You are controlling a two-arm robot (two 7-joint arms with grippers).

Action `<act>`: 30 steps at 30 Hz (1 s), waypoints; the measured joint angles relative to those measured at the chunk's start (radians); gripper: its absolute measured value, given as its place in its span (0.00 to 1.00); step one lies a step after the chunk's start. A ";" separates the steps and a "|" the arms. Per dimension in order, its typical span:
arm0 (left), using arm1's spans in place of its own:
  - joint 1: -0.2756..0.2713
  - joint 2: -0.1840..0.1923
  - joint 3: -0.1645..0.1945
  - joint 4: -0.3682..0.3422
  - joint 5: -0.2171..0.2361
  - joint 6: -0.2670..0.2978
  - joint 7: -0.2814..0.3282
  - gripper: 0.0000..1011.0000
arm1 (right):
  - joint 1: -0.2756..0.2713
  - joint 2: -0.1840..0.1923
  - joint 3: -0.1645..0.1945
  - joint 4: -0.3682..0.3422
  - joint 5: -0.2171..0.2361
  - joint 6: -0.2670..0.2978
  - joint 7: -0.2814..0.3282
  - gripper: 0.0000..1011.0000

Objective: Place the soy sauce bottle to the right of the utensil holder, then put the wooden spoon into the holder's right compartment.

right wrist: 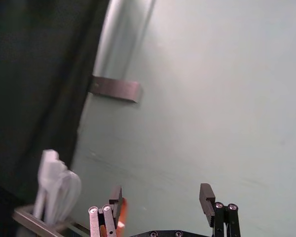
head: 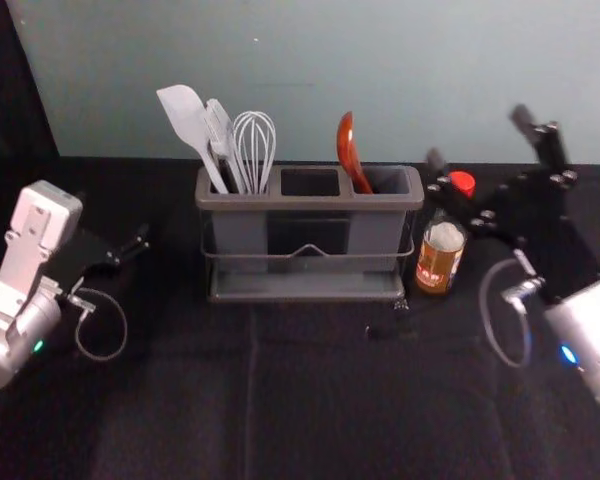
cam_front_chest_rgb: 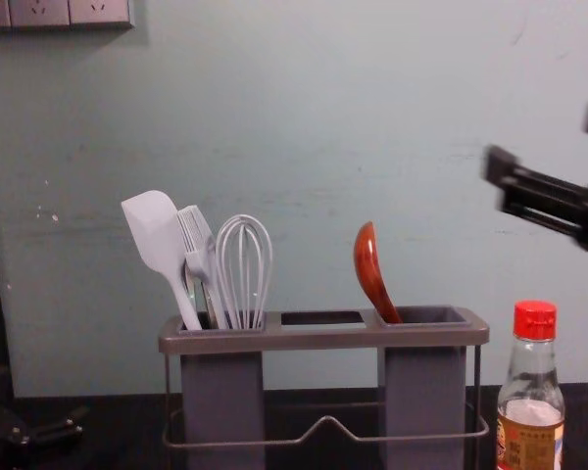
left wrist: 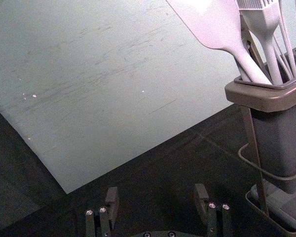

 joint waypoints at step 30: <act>0.000 0.000 0.000 0.000 0.000 0.000 0.000 0.99 | 0.000 -0.005 0.160 0.170 -0.058 0.271 -0.040 0.99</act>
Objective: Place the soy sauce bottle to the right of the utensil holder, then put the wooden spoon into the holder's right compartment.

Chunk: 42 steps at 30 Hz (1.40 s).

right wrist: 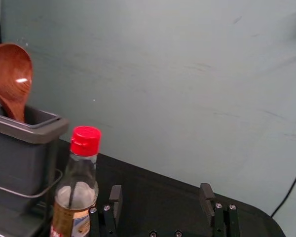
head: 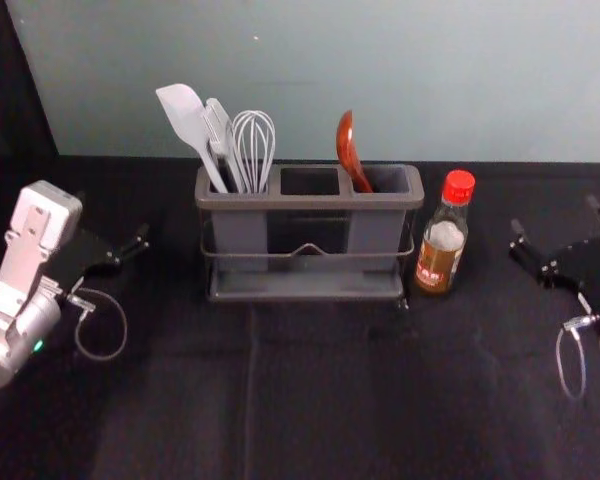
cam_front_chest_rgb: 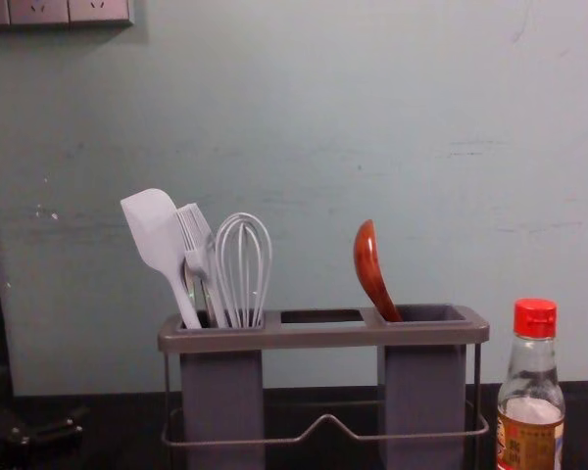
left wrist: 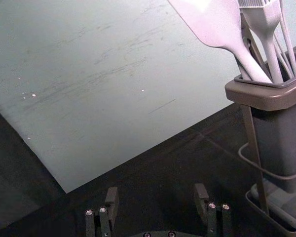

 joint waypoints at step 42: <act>0.000 0.000 0.000 0.000 0.000 0.000 0.000 0.99 | 0.238 0.073 -0.103 0.204 0.064 0.113 0.116 0.99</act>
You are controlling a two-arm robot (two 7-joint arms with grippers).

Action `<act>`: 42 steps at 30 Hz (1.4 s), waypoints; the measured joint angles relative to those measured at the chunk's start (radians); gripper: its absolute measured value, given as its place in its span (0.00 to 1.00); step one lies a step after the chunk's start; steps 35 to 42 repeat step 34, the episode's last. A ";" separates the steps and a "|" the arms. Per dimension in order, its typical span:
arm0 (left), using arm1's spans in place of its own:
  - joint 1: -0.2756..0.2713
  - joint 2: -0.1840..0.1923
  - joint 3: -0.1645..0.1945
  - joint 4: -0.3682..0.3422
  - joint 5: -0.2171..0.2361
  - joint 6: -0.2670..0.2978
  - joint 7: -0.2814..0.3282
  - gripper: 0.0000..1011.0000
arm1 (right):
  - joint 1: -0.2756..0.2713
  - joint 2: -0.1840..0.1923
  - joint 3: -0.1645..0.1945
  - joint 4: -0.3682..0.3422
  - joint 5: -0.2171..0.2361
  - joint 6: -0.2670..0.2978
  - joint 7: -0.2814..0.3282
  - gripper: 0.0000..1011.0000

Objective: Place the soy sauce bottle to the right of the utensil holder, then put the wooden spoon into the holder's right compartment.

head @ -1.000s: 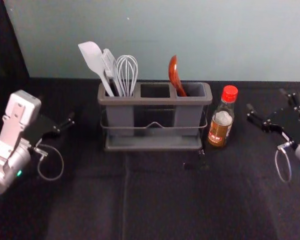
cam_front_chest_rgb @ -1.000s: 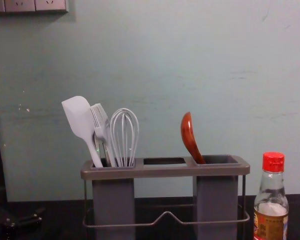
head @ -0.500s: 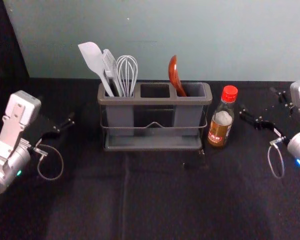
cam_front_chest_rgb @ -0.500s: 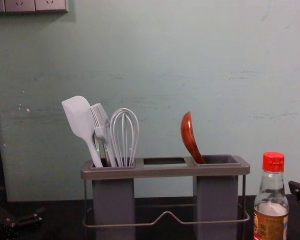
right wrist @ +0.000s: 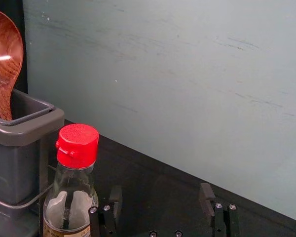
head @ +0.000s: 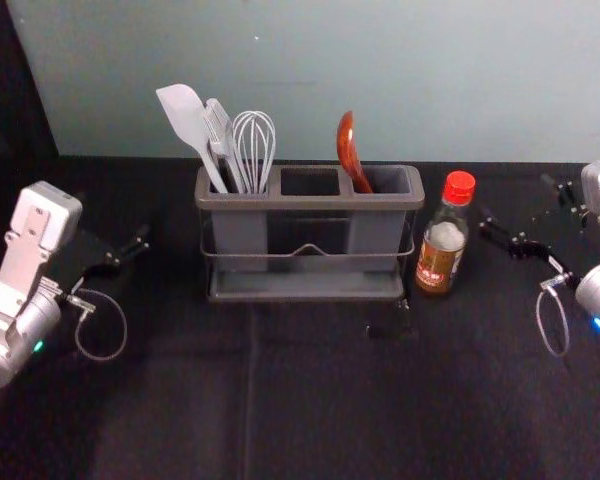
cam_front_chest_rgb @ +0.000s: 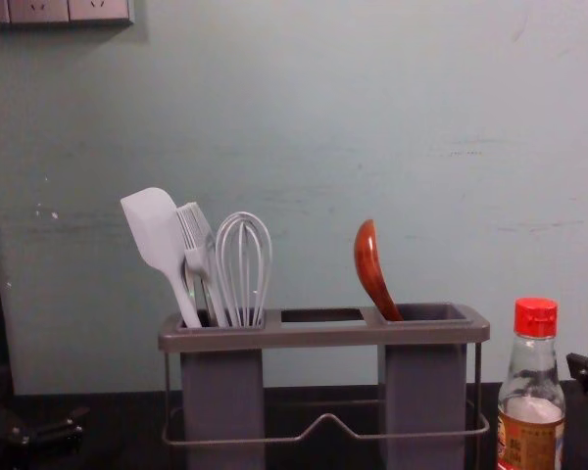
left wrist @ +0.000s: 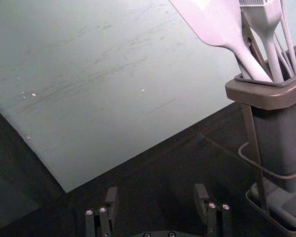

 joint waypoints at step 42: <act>0.000 0.000 0.000 0.000 0.000 0.000 0.000 0.99 | 0.000 0.000 0.001 0.000 0.000 0.001 0.000 0.99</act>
